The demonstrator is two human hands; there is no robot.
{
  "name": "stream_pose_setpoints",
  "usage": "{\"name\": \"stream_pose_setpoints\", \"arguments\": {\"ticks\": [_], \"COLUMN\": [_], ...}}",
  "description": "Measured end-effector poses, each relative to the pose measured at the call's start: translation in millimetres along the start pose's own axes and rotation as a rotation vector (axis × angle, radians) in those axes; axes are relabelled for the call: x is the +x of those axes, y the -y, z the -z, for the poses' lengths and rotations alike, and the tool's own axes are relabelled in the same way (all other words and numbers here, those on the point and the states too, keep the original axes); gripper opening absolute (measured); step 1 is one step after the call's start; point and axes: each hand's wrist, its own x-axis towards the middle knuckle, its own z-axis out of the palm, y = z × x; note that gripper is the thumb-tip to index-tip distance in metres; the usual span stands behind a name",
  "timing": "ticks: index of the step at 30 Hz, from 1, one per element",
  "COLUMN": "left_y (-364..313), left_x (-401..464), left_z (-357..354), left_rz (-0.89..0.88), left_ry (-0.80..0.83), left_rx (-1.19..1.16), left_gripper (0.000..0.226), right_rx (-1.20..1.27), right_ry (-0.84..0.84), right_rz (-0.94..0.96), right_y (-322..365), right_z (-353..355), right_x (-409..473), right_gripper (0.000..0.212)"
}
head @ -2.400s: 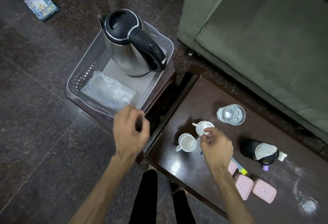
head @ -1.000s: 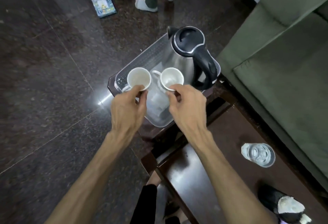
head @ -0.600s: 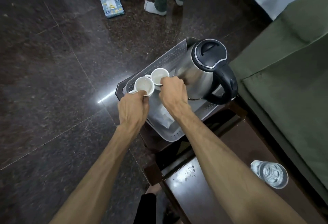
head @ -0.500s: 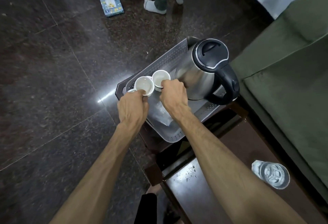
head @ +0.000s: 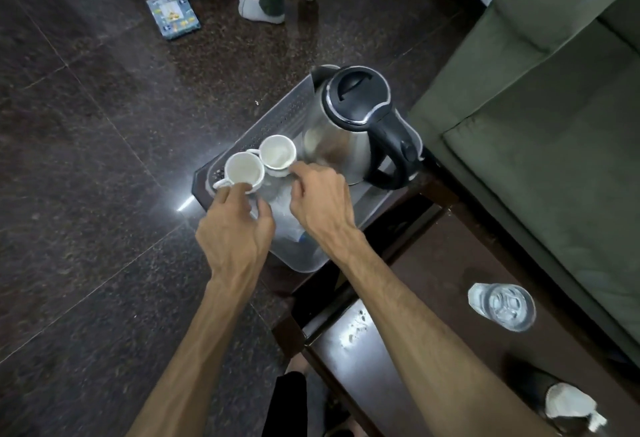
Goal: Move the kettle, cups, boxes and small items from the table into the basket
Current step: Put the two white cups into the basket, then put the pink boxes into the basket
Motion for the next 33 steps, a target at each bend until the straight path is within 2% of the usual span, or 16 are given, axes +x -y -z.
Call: {"name": "stream_pose_setpoints", "arguments": {"ticks": [2,5,8,11,16,20,22,26,29,31,33], "left_y": [-13.0,-39.1,-62.6,-82.4,-107.2,-120.3,-123.5,-127.3,-132.0,-135.8,-137.8], "left_x": [-22.2,-64.2,-107.9,-148.6,-220.4,-276.8,-303.5,-349.4,-370.8,-380.3,-387.3], "left_z": [0.3,-5.8,-19.5,-35.1,-63.2,-84.1,-93.9,-110.4,-129.1,-143.1,-155.6], "left_rz": [-0.008,-0.045,-0.132,-0.213,-0.355,-0.482,-0.544,-0.786,-0.933,-0.981,-0.999], "left_ry": [0.006,0.098,0.227,0.371,0.594,0.734,0.807,0.923,0.984,0.999,1.002], "left_rx": [-0.091,-0.180,-0.219,-0.246,-0.123,-0.040,-0.008,0.107,0.230,0.301,0.354], "left_gripper": [0.017,0.005,0.022,0.024,0.019,0.006,0.013,0.044,0.070,0.078,0.078], "right_rx": [0.079,0.159,0.208,0.240,0.263,0.261,0.256,0.241,0.221,0.210,0.223], "right_ry": [-0.045,-0.164,-0.269,-0.313,-0.396,-0.422,-0.429,-0.488,-0.565,-0.506,-0.400], "right_rz": [-0.040,-0.118,-0.202,-0.335,-0.643,-0.852,-0.973,-1.268,-1.461,-1.481,-1.452], "right_y": [-9.2,-27.8,-52.6,-85.5,-145.8,-190.6,-210.9,-246.2,-270.5,-284.2,-290.1], "right_z": [6.1,13.5,21.4,27.5,34.5,34.0,32.1,25.8,23.6,19.7,13.5], "right_x": [-18.5,-51.4,-91.0,-136.4,-227.2,-306.2,-345.6,-421.6,-469.6,-493.7,-505.2], "right_gripper": [0.028,0.020,0.016,0.015,0.014,0.011,0.012,0.012,0.023,0.030,0.026]}}
